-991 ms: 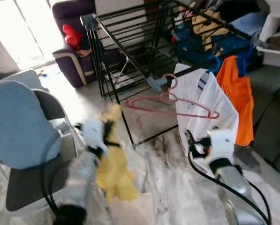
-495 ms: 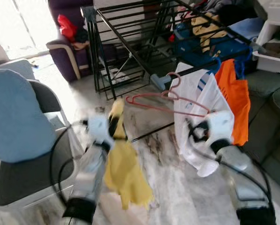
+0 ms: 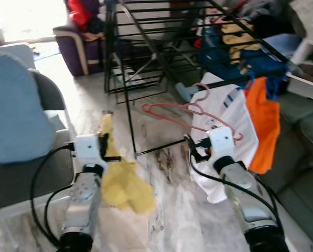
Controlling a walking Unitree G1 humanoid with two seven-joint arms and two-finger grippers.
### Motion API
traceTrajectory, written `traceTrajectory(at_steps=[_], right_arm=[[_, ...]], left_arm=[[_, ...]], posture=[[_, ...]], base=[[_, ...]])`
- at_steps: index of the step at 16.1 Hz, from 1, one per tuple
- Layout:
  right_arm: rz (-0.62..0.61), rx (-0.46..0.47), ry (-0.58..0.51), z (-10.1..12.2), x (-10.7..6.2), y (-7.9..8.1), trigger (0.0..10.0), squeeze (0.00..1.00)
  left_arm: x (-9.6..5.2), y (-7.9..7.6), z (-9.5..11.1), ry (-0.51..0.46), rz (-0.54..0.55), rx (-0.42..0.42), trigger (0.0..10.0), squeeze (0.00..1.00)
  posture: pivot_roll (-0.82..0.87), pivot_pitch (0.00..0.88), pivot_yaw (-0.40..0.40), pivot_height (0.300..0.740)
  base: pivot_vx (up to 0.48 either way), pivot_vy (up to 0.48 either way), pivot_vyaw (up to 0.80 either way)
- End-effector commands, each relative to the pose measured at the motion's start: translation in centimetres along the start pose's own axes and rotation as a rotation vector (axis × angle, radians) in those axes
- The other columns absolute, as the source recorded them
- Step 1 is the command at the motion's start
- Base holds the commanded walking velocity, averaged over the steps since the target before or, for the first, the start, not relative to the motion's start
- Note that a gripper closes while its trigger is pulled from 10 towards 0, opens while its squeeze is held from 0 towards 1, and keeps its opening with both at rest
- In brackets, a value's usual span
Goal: Hang hanger
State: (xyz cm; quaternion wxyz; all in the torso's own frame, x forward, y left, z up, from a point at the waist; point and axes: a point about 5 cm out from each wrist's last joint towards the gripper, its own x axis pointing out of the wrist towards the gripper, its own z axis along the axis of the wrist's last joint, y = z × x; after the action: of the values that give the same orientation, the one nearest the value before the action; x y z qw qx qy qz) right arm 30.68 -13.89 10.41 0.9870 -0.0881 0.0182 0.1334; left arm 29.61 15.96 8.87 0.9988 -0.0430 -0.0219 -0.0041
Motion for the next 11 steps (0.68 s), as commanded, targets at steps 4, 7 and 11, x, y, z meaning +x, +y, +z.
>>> traceTrajectory(at_steps=[4,7,11], right_arm=[[-0.065,0.016,-0.009,-0.3,0.0,-0.7,10.0,0.00],[-0.141,0.029,-0.023,-0.3,-0.4,-1.3,10.0,0.00],[-0.145,0.060,-0.010,-0.8,-0.7,-0.6,10.0,0.00]], left_arm=[[0.9,-1.2,1.9,-0.055,-0.058,0.055,10.0,0.00],[1.2,-1.3,1.9,-0.031,-0.088,0.054,10.0,0.00],[1.5,-1.9,1.2,0.002,-0.124,0.060,10.0,0.00]], posture=[[-0.06,0.000,-0.024,0.740],[-0.09,0.000,0.043,0.740],[-0.12,0.000,0.057,0.740]], base=[[0.000,0.000,0.00],[0.000,-0.102,0.00],[0.000,-0.313,0.00]])
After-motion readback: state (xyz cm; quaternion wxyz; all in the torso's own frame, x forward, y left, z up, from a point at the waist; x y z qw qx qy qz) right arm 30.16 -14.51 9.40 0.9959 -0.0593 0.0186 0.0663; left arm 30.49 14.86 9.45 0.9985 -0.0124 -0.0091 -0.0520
